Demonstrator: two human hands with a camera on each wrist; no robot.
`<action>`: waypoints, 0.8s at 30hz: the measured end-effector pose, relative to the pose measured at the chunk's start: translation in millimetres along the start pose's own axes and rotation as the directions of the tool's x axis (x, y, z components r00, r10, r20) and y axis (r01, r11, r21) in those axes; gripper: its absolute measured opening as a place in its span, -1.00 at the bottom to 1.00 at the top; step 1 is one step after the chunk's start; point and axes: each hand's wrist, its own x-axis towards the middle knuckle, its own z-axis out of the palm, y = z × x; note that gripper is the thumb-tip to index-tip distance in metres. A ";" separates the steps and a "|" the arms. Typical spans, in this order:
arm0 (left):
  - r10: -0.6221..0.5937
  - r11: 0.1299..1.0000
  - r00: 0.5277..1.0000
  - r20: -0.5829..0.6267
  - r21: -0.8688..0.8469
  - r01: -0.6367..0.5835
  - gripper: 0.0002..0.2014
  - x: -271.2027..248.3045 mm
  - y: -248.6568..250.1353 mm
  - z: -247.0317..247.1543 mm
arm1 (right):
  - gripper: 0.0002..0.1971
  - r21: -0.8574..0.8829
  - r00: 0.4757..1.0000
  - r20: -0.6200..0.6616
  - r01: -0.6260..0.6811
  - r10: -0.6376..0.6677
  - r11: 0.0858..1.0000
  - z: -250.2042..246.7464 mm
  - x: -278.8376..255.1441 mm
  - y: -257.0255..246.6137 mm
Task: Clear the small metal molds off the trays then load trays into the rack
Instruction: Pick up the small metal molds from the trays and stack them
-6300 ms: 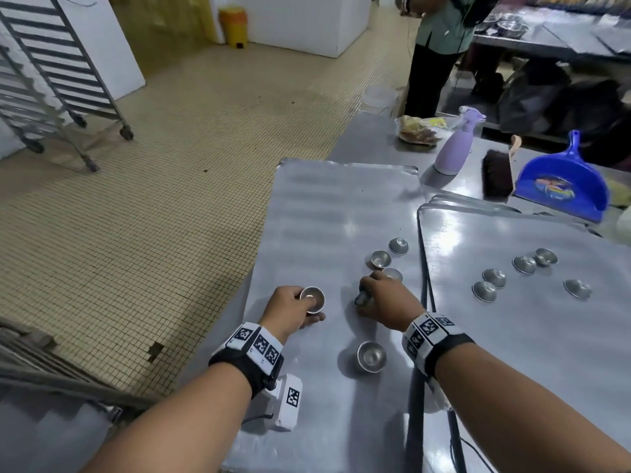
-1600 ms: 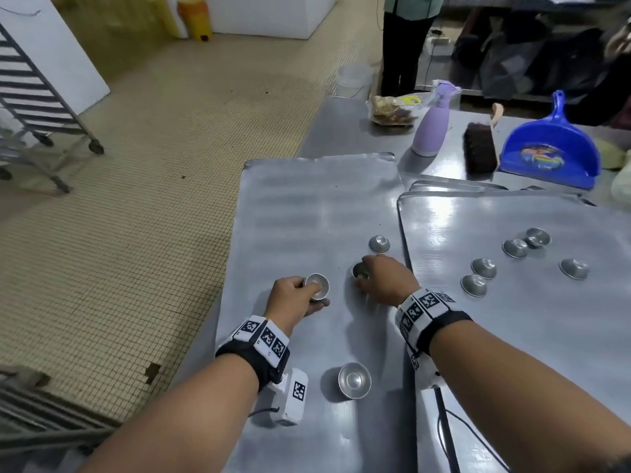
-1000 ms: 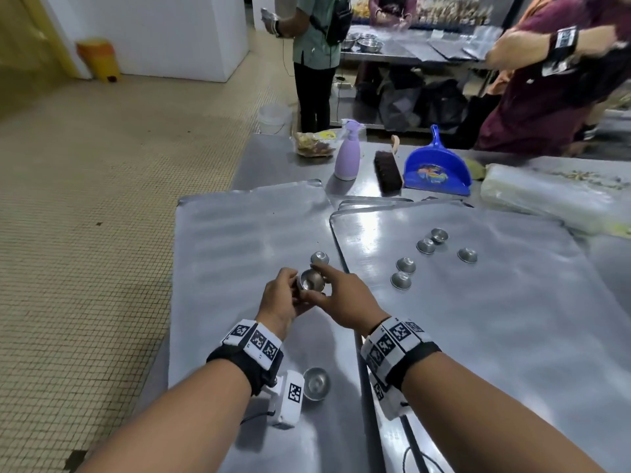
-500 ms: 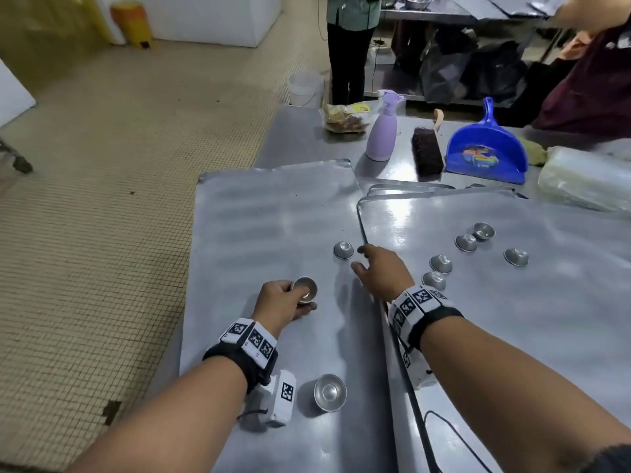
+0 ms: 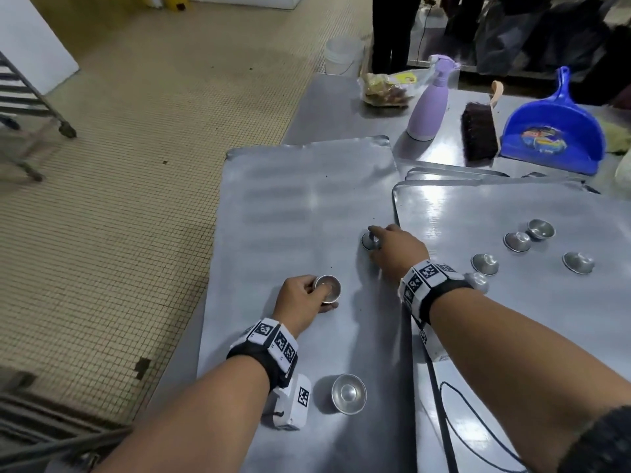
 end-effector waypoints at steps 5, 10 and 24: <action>-0.016 1.000 1.000 0.005 -0.023 0.016 -0.87 0.8 -2.3 -0.2 | -0.75 -0.035 0.996 -0.071 0.048 -0.050 0.998 8.0 -6.3 -5.2; -0.032 0.998 0.999 0.021 -0.049 0.033 -0.83 2.1 -2.9 -2.6 | -0.52 0.102 0.996 -0.044 0.080 -0.076 0.992 12.0 -18.2 -7.5; -0.014 0.997 0.998 0.054 -0.074 0.018 -0.85 2.0 -3.1 -5.4 | -0.90 0.220 0.996 -0.076 0.061 -0.046 0.973 17.3 -54.5 -4.2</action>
